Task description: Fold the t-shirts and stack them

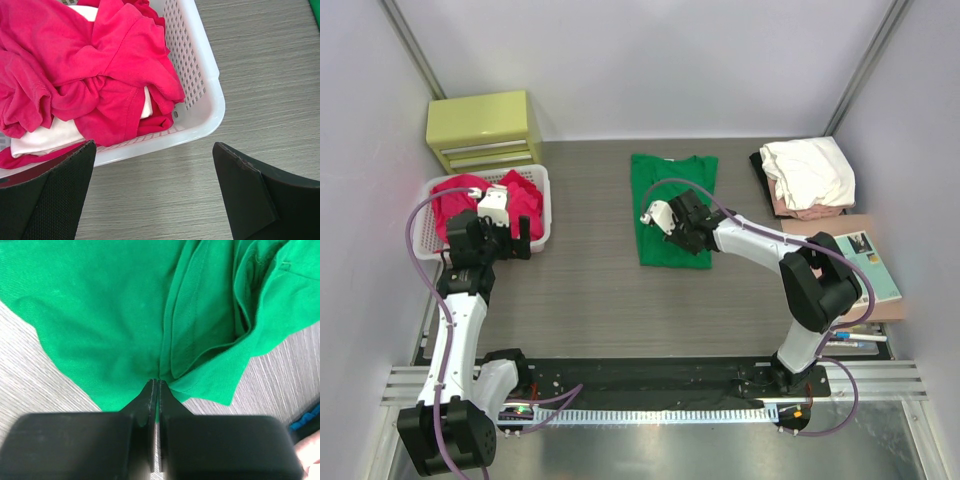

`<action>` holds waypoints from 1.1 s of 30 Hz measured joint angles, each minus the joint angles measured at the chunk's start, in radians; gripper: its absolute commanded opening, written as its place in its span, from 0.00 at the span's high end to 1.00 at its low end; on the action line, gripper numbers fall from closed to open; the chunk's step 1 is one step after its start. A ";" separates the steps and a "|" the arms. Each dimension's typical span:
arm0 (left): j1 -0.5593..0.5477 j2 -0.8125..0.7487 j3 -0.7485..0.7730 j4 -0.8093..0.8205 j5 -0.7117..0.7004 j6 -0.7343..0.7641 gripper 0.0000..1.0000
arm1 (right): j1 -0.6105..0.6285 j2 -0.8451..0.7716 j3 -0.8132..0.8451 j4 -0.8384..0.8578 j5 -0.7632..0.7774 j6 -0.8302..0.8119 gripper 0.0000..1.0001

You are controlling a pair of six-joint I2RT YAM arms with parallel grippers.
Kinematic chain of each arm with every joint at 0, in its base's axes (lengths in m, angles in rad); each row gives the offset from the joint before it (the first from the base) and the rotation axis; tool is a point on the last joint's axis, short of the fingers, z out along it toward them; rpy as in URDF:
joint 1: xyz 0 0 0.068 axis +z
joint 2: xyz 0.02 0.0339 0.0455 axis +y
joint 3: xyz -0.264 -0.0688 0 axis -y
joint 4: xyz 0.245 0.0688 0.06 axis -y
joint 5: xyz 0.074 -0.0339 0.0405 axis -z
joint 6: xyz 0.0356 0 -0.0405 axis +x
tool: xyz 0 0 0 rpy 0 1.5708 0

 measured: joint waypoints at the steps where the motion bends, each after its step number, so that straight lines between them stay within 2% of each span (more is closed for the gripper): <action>1: 0.000 0.000 0.000 0.000 0.000 0.000 0.00 | 0.000 0.000 0.001 0.000 0.006 -0.002 0.53; 4: 0.000 0.000 0.000 0.000 0.000 0.000 0.00 | 0.000 0.000 0.010 0.000 0.027 -0.014 0.40; 7: 0.000 0.000 0.000 0.000 0.000 0.000 0.00 | 0.000 0.000 0.015 0.008 0.037 -0.019 0.37; 17: 0.000 0.000 0.000 -0.001 0.003 0.000 0.00 | 0.000 0.010 0.050 0.036 0.064 -0.026 0.41; 26: 0.000 -0.001 0.000 -0.004 0.003 0.001 0.00 | 0.000 0.098 0.086 0.068 0.076 -0.027 0.42; 27: 0.000 0.000 0.000 -0.004 0.003 0.001 0.00 | 0.000 0.098 0.086 0.068 0.077 -0.027 0.84; 28: 0.000 0.000 0.000 -0.004 0.003 0.001 0.00 | -0.001 0.098 0.086 0.068 0.077 -0.027 0.99; 33: 0.000 0.000 0.000 -0.004 0.007 0.001 0.00 | -0.014 0.097 0.074 0.090 0.079 -0.031 0.99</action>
